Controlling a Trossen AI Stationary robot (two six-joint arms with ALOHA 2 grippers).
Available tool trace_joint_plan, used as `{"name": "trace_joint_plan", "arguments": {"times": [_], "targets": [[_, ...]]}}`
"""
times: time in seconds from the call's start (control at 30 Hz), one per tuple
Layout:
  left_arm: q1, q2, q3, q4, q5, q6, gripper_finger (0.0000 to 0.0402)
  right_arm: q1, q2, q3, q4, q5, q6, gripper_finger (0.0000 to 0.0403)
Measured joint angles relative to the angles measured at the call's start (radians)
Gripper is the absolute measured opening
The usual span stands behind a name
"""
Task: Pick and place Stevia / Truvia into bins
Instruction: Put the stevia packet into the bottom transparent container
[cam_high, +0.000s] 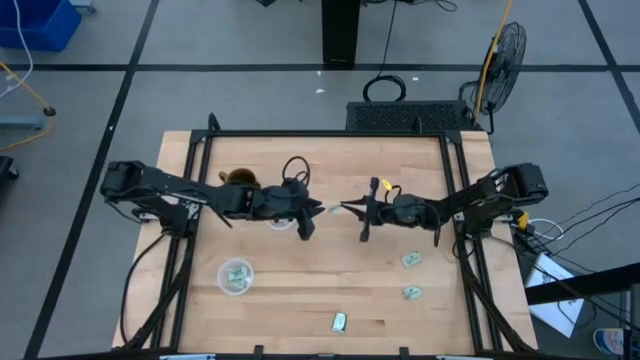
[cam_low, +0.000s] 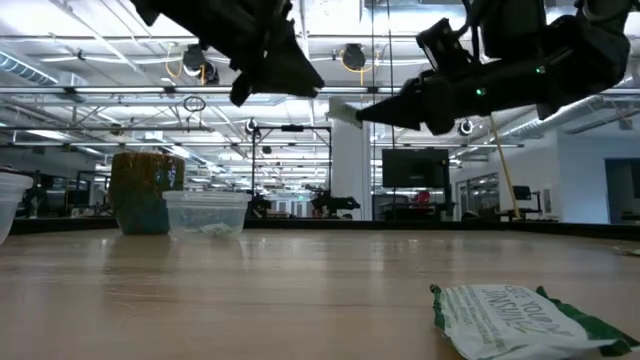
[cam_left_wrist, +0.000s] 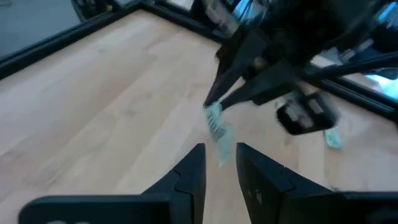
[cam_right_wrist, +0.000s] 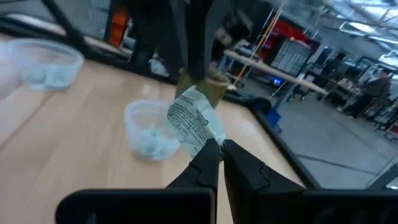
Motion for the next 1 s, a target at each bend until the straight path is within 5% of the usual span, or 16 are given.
{"name": "trace_joint_plan", "arguments": {"times": [0.37, 1.0], "targets": [[0.035, 0.061, 0.002, 0.175, 0.055, 0.015, 0.0093, -0.024, 0.0, 0.012, -0.003, -0.002, -0.001, 0.0004], [0.061, 0.099, 0.001, 0.169, 0.05, 0.049, 0.0093, -0.025, 0.0, 0.012, 0.021, -0.004, -0.001, 0.0004]]}}
